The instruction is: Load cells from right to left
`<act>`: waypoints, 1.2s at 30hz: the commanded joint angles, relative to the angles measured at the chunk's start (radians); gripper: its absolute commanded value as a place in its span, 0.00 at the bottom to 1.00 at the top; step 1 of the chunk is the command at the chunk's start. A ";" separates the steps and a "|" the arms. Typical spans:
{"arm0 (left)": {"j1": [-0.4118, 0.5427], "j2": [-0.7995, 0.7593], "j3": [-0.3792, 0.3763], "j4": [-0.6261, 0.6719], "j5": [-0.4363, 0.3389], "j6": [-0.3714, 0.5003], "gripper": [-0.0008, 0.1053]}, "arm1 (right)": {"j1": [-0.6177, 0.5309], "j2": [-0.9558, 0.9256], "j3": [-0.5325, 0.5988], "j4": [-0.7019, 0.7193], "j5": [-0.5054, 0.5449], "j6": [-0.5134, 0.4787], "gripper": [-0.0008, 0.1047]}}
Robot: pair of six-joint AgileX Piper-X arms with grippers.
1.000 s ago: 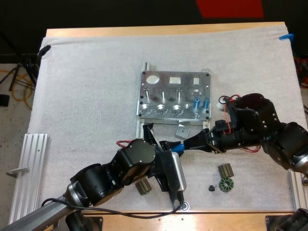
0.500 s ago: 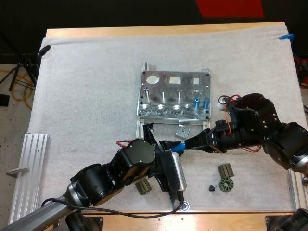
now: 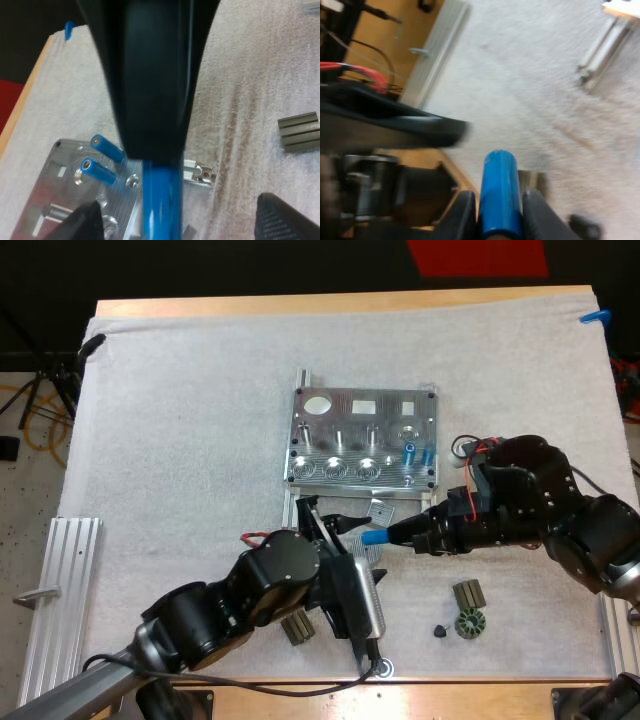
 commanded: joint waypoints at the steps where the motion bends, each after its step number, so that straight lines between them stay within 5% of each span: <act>1: 0.001 -0.024 -0.010 0.008 -0.026 -0.006 0.60 | -0.003 -0.003 -0.001 0.010 0.025 -0.046 0.03; 6: 0.001 -0.102 -0.010 0.032 -0.077 -0.051 0.60 | -0.003 -0.003 -0.005 0.014 0.067 -0.102 0.03; 15: 0.001 -0.195 -0.010 0.035 -0.189 -0.283 0.60 | -0.003 0.023 -0.048 0.055 0.138 -0.179 0.03; 20: 0.001 -0.218 -0.010 0.070 -0.278 -0.410 0.60 | -0.003 0.086 -0.140 0.167 0.215 -0.302 0.03; 29: 0.001 -0.237 -0.010 0.142 -0.313 -0.577 0.60 | -0.003 0.246 -0.350 0.345 0.340 -0.475 0.03; 36: 0.001 -0.237 -0.010 0.193 -0.382 -0.686 0.60 | -0.003 0.364 -0.504 0.426 0.401 -0.536 0.03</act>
